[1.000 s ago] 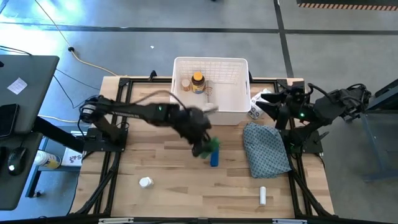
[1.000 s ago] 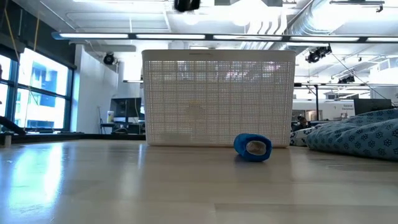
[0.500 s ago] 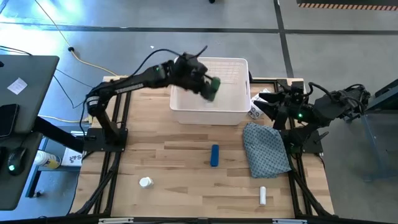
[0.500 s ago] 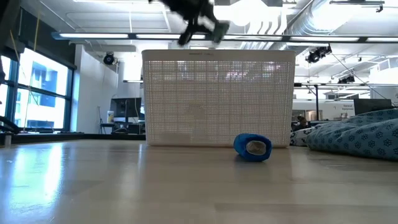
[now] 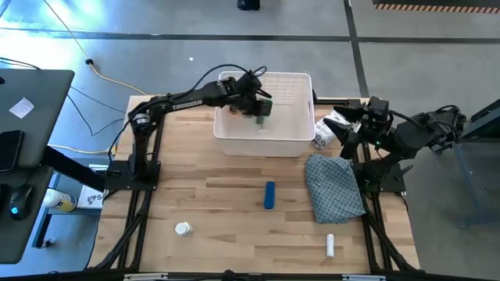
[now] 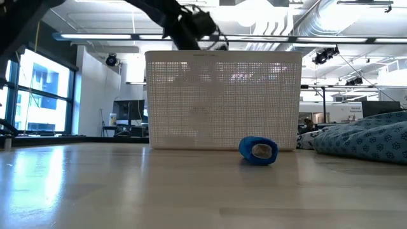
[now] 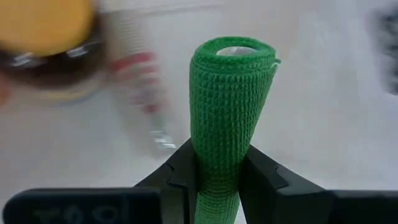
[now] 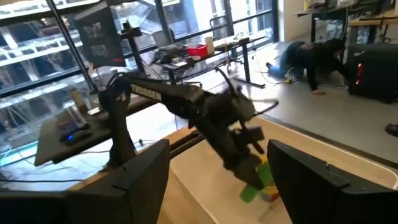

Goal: Pick & place medical supplies in basket/bin
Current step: Put the green bandage into the white bin

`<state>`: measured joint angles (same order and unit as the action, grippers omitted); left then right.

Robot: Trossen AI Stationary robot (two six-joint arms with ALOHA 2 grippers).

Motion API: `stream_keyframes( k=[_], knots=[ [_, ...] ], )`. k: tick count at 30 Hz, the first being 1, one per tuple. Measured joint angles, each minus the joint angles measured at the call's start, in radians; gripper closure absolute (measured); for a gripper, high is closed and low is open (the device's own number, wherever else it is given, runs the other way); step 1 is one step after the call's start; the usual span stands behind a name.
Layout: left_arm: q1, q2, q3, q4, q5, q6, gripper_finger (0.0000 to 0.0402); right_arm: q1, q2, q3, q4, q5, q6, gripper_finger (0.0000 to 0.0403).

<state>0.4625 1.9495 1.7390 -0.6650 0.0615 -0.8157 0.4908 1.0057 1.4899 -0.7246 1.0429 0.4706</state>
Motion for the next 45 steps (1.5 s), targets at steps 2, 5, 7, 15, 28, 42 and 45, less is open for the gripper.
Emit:
stream_keyframes(
  k=[2, 5, 7, 15, 28, 42, 45],
  knots=[
    [0.0, 0.018, 0.0, -0.043, -0.043, -0.031, 0.0279, 0.0, -0.004, 0.0, 0.0, 0.004, 0.001, 0.0144],
    [0.001, 0.045, 0.002, -0.076, -0.088, -0.049, 0.0279, 0.0, -0.006, 0.0, -0.005, 0.011, -0.006, 0.0144],
    [0.002, 0.073, 0.001, -0.087, -0.094, -0.054, 0.0279, 0.0, -0.006, 0.0, -0.024, 0.04, 0.001, 0.0144],
    [0.016, 0.134, 0.0, -0.091, -0.142, -0.13, 0.0279, -0.039, -0.005, 0.0, -0.05, 0.031, 0.093, 0.0144],
    [0.029, 0.227, 0.0, -0.096, -0.098, -0.123, 0.0273, -0.072, 0.035, 0.0, -0.049, -0.033, 0.162, 0.0144],
    [0.04, 0.231, -0.001, -0.095, -0.18, -0.113, 0.0271, -0.072, 0.08, 0.0, -0.015, -0.105, 0.161, 0.0144],
    [0.04, 0.231, -0.001, -0.1, -0.19, -0.097, 0.0271, -0.072, 0.08, 0.0, -0.014, -0.136, 0.159, 0.0144]
  ],
)
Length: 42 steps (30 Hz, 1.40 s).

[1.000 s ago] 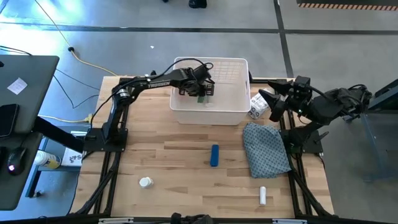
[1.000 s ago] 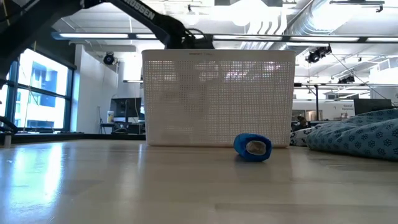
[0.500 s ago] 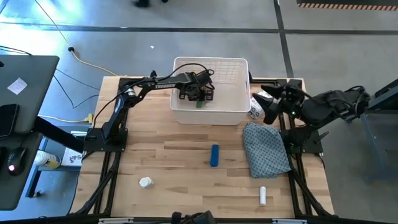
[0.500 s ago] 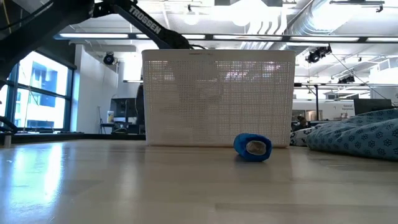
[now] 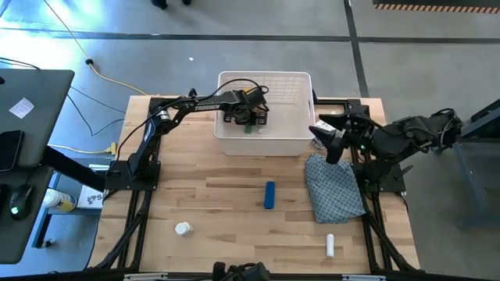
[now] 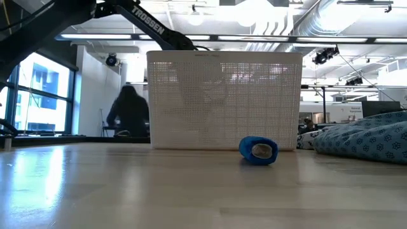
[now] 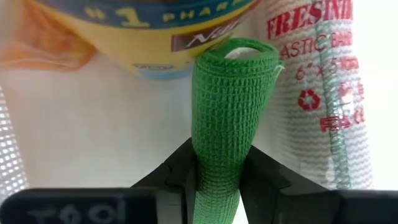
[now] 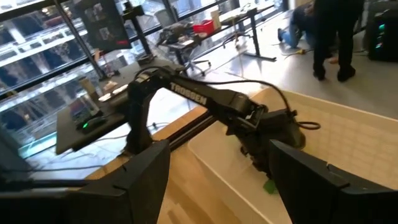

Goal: Pick & place medical supplies in basket/bin
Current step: Put the green bandage into the white bin

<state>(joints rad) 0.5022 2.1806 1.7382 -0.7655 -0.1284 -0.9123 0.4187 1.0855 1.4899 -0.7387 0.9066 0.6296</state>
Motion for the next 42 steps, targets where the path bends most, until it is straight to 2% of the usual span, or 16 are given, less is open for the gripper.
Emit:
stream_keyframes(
  k=[5, 14, 23, 37, 42],
  knots=[
    [0.0, 0.003, 0.0, -0.005, -0.017, 0.002, 0.0271, 0.0, 0.0, 0.0, 0.003, -0.055, -0.001, 0.0144],
    [0.001, 0.012, 0.002, 0.0, -0.023, 0.034, 0.027, 0.0, 0.0, 0.0, 0.018, -0.091, -0.001, 0.0144],
    [0.001, 0.013, 0.002, 0.001, -0.044, 0.039, 0.027, 0.0, 0.0, 0.0, 0.018, -0.044, 0.044, 0.0144],
    [-0.005, 0.024, 0.001, 0.053, -0.068, 0.083, 0.027, 0.0, 0.0, 0.0, 0.022, -0.042, 0.07, 0.0144],
    [0.005, 0.023, 0.002, 0.047, 0.019, 0.102, 0.0252, 0.0, 0.0, 0.0, 0.024, 0.004, 0.068, 0.0144]
  ],
)
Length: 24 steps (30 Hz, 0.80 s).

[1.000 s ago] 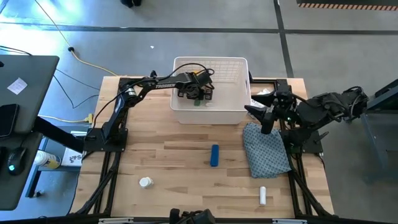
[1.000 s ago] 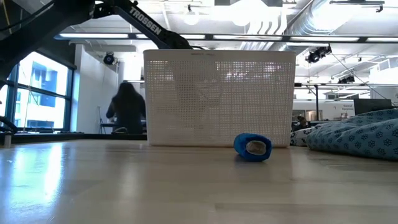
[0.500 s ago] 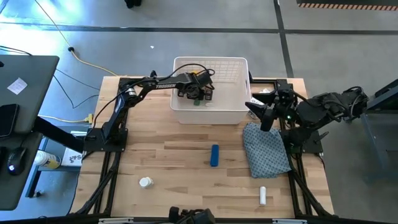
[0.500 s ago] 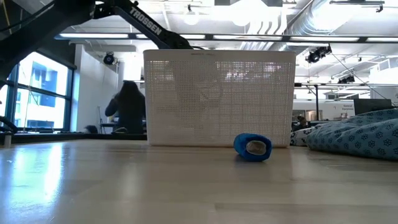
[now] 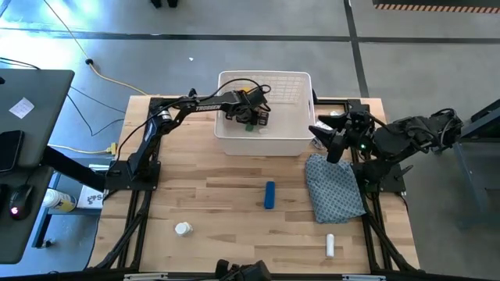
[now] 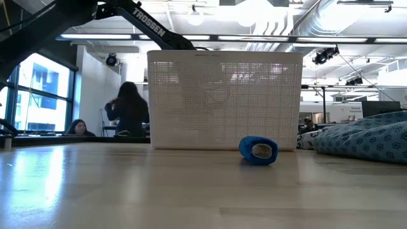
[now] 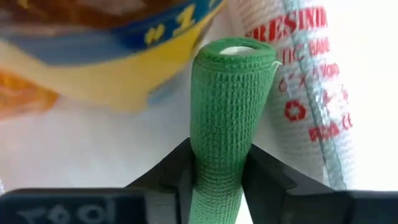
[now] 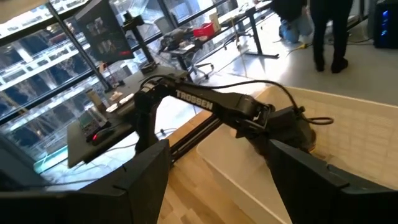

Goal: Pick & place medical supplies in basket/bin
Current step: Put the green bandage into the white bin, then put the blue bandage into the white bin

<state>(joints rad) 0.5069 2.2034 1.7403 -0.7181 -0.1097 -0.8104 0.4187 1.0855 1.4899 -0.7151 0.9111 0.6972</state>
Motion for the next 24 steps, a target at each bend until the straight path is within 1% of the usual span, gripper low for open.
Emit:
stream_keyframes(
  k=[7, 12, 17, 21, 24],
  knots=[
    [0.003, -0.001, 0.001, -0.011, 0.02, 0.003, 0.0175, 0.0, 0.009, 0.0, 0.002, 0.024, -0.048, 0.0144],
    [0.004, 0.001, 0.037, -0.023, 0.079, 0.001, 0.0135, 0.0, 0.01, 0.0, 0.002, 0.001, -0.045, 0.0144],
    [0.007, 0.004, 0.125, -0.033, 0.103, 0.001, 0.0116, 0.0, 0.01, 0.0, 0.002, -0.016, -0.028, 0.0144],
    [0.006, 0.003, 0.199, -0.129, 0.078, 0.044, 0.0115, 0.0, 0.008, 0.0, 0.003, -0.058, -0.046, 0.0144],
    [0.006, 0.002, 0.229, -0.18, 0.06, 0.048, 0.012, 0.0, 0.005, 0.0, 0.019, -0.087, -0.048, 0.0144]
  ],
)
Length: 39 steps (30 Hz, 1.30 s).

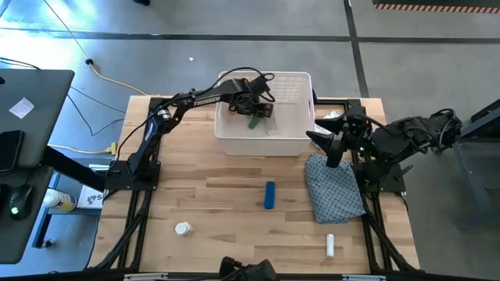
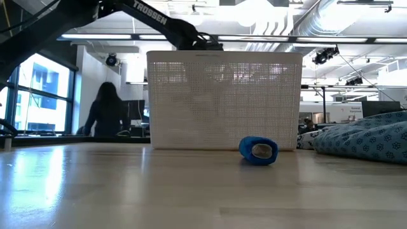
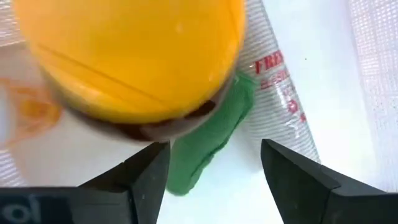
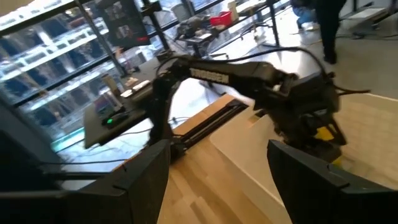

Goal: Pick & place medical supplies in basket/bin
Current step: Put the blue bandage into the white bin

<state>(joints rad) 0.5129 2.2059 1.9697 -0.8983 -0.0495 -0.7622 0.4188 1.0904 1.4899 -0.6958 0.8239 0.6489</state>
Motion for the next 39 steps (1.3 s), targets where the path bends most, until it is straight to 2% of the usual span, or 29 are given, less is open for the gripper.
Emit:
stream_keyframes(
  k=[9, 12, 20, 31, 39],
  knots=[
    [-0.036, 0.0, 0.156, -0.154, -0.016, 0.049, 0.0126, 0.0, -0.005, 0.0, -0.001, -0.099, -0.085, 0.0144],
    [-0.056, -0.002, 0.227, -0.214, -0.046, 0.084, 0.0128, 0.0, -0.011, 0.0, 0.002, -0.099, -0.131, 0.0144],
    [-0.098, -0.003, 0.383, -0.371, -0.106, 0.205, 0.0145, 0.0, -0.046, 0.0, -0.002, -0.098, -0.107, 0.0144],
    [-0.15, -0.126, 0.373, -0.337, -0.096, 0.385, 0.017, 0.0, -0.051, 0.0, -0.135, -0.082, 0.034, 0.0144],
    [-0.153, -0.218, 0.373, -0.366, -0.083, 0.505, 0.0175, 0.0, -0.034, 0.0, -0.117, 0.005, 0.079, 0.0144]
  ],
)
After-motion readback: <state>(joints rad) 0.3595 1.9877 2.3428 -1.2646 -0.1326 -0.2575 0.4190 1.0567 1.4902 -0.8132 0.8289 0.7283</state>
